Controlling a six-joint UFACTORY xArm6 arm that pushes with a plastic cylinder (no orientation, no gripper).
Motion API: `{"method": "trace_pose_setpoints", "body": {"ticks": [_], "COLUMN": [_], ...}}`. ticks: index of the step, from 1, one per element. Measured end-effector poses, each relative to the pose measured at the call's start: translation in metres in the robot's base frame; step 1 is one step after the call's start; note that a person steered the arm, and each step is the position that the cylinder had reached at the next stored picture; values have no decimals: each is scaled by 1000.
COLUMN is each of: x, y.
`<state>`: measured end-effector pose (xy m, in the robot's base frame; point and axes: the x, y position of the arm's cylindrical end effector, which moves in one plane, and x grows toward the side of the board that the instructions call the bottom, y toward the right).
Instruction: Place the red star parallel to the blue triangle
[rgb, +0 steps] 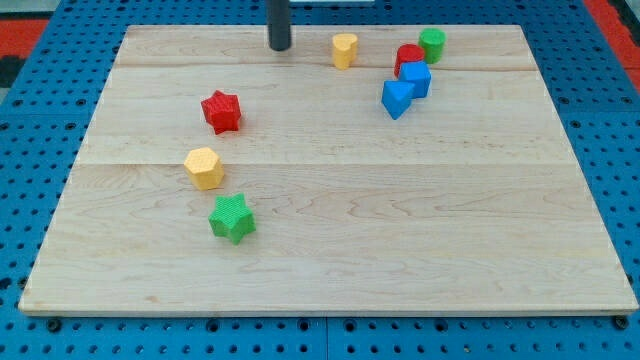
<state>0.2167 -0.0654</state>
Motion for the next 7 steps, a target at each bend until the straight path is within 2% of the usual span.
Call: {"method": "trace_pose_setpoints", "body": {"ticks": [1, 2, 3, 4, 5, 6, 7], "x": [23, 61, 63, 61, 60, 60, 78], "y": [93, 115, 97, 28, -8, -8, -61]}}
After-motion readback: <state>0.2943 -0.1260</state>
